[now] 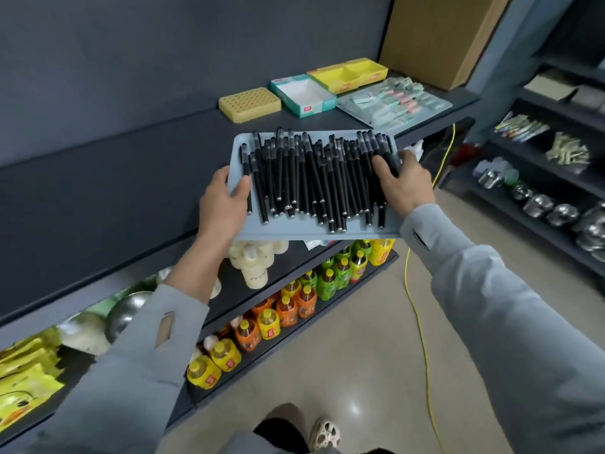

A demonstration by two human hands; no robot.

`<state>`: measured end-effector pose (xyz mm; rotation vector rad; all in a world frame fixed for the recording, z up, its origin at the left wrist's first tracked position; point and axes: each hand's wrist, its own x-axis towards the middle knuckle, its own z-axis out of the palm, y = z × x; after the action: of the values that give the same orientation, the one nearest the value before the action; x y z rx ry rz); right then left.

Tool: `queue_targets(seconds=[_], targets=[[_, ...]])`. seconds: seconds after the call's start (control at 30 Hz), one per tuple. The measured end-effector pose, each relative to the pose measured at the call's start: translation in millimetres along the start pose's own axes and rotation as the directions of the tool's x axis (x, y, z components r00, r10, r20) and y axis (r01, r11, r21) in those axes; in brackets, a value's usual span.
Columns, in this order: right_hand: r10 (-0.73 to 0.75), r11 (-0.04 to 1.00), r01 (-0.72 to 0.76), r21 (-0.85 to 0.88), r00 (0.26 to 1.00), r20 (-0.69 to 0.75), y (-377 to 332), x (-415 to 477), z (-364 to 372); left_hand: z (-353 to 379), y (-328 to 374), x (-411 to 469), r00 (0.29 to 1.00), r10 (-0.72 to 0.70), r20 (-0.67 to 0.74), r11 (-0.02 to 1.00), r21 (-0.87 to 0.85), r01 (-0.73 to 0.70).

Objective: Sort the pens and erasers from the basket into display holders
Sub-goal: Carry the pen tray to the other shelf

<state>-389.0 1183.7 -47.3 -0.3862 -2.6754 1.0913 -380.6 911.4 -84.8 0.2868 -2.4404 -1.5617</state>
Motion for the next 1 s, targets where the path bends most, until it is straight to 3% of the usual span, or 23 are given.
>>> queue_targets(seconds=[0.13, 0.33, 0.5, 0.7, 0.8, 0.9, 1.0], targets=[[-0.053, 0.998, 0.055, -0.036, 0.997, 0.058, 16, 60, -7, 41, 9, 30, 0.999, -0.04, -0.02, 0.997, 0.063, 0.042], [-0.158, 0.981, 0.173, -0.086, 0.974, 0.163, 18, 138, 26, 68, -17, 82, 0.989, -0.022, -0.148, 0.945, 0.319, 0.069], [-0.208, 0.955, 0.248, -0.16, 0.951, 0.229, 8, 184, 62, 76, -24, 100, 0.962, 0.024, -0.272, 0.787, 0.598, 0.149], [-0.256, 0.866, 0.368, -0.338, 0.908, 0.332, 0, 222, 85, 89, -28, 101, 0.911, 0.1, -0.399, 0.653, 0.717, 0.243], [-0.322, 0.811, 0.449, -0.375, 0.877, 0.356, -4, 236, 92, 99, -28, 100, 0.897, 0.033, -0.44, 0.574, 0.744, 0.343], [-0.354, 0.771, 0.502, -0.391, 0.849, 0.392, -3, 246, 97, 107, -22, 97, 0.886, -0.007, -0.464, 0.534, 0.747, 0.396], [-0.406, 0.72, 0.559, -0.412, 0.82, 0.402, 2, 251, 99, 114, -8, 92, 0.853, 0.039, -0.521, 0.528, 0.735, 0.425]])
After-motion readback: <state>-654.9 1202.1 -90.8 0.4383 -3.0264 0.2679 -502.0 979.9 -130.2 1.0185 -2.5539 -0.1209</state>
